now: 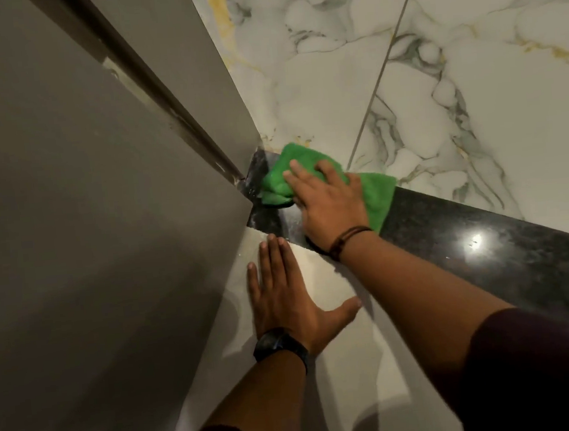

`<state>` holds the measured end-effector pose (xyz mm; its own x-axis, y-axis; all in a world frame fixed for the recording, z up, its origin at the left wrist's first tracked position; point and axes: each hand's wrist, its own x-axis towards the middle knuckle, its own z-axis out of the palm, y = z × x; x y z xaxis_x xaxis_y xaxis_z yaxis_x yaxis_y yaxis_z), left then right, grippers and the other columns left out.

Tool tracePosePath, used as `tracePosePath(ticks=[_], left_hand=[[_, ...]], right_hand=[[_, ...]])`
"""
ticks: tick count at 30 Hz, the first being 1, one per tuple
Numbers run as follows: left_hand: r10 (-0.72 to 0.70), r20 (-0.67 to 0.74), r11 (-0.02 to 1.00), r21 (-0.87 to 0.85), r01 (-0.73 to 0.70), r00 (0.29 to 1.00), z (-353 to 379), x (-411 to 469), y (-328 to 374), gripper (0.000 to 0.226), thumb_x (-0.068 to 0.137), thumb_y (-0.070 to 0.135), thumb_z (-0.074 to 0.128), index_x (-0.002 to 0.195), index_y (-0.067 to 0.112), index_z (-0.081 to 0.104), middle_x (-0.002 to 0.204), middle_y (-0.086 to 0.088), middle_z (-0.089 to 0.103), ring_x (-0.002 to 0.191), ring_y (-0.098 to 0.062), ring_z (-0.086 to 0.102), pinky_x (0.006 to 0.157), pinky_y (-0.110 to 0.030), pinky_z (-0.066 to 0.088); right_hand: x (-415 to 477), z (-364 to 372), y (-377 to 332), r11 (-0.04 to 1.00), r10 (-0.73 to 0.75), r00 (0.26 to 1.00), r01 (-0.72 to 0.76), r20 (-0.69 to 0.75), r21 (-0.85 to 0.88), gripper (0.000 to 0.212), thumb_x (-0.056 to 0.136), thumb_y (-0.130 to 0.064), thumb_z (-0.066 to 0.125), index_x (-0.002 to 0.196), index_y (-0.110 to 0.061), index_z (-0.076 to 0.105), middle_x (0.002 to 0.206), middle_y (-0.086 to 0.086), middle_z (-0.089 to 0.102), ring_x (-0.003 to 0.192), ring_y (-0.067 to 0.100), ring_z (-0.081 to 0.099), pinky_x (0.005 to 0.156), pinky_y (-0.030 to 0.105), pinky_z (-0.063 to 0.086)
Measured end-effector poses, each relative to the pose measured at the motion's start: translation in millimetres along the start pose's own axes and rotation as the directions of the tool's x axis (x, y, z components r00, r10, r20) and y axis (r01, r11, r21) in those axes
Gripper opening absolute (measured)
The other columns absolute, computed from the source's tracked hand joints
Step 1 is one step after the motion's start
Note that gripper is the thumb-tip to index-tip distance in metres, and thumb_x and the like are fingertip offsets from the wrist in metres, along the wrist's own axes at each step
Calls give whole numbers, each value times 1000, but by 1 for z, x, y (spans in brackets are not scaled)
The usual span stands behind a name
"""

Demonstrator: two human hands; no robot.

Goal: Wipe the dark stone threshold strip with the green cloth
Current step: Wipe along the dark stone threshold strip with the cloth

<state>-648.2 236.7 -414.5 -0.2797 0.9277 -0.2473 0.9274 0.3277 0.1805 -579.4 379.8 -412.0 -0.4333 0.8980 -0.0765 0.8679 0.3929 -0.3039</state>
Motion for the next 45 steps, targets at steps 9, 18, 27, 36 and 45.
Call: tracePosePath(ticks=[9, 18, 27, 36, 45], left_hand=[[-17, -8, 1000, -23, 17, 1000, -2, -2, 1, 146, 49, 103, 30, 152, 4, -2, 161, -12, -4, 147, -21, -10, 119, -44, -3], [-22, 10, 1000, -14, 22, 1000, -1, -1, 2, 145, 50, 102, 29, 151, 7, -9, 161, -10, -7, 147, -21, -13, 119, -45, -2], [-3, 0, 1000, 17, 3, 1000, -1, -2, 0, 144, 51, 99, 38, 152, 2, 2, 161, -16, 4, 148, -24, -2, 119, -42, -3], [15, -8, 999, 30, -15, 1000, 5, -3, 8, 146, 49, 102, 31, 152, 6, -5, 161, -14, 0, 148, -23, -6, 118, -41, -6], [-15, -8, 998, 60, 16, 1000, 3, -1, -1, 145, 49, 102, 31, 152, 5, -2, 161, -16, 3, 147, -26, -1, 119, -44, 1]], right_hand=[[-50, -16, 77, 862, -502, 863, 504, 52, -54, 44, 94, -37, 40, 137, -33, 47, 143, -14, 46, 126, 24, 47, 93, 43, 34], [-22, -5, 21, 998, 66, 996, -64, -59, 29, 49, 91, -26, 47, 139, -34, 39, 150, -15, 36, 135, 23, 32, 98, 51, 28], [-91, -11, 63, 954, -299, 954, 298, -4, -14, 45, 93, -32, 50, 138, -34, 45, 145, -14, 45, 128, 24, 44, 95, 44, 34], [-72, -18, 75, 969, 247, 960, -242, -130, 54, 48, 91, -22, 50, 138, -33, 42, 148, -13, 40, 133, 25, 36, 96, 52, 32], [-157, -14, 90, 995, -103, 987, 102, -122, -15, 52, 84, -20, 63, 133, -30, 51, 141, -11, 50, 121, 25, 53, 85, 43, 41]])
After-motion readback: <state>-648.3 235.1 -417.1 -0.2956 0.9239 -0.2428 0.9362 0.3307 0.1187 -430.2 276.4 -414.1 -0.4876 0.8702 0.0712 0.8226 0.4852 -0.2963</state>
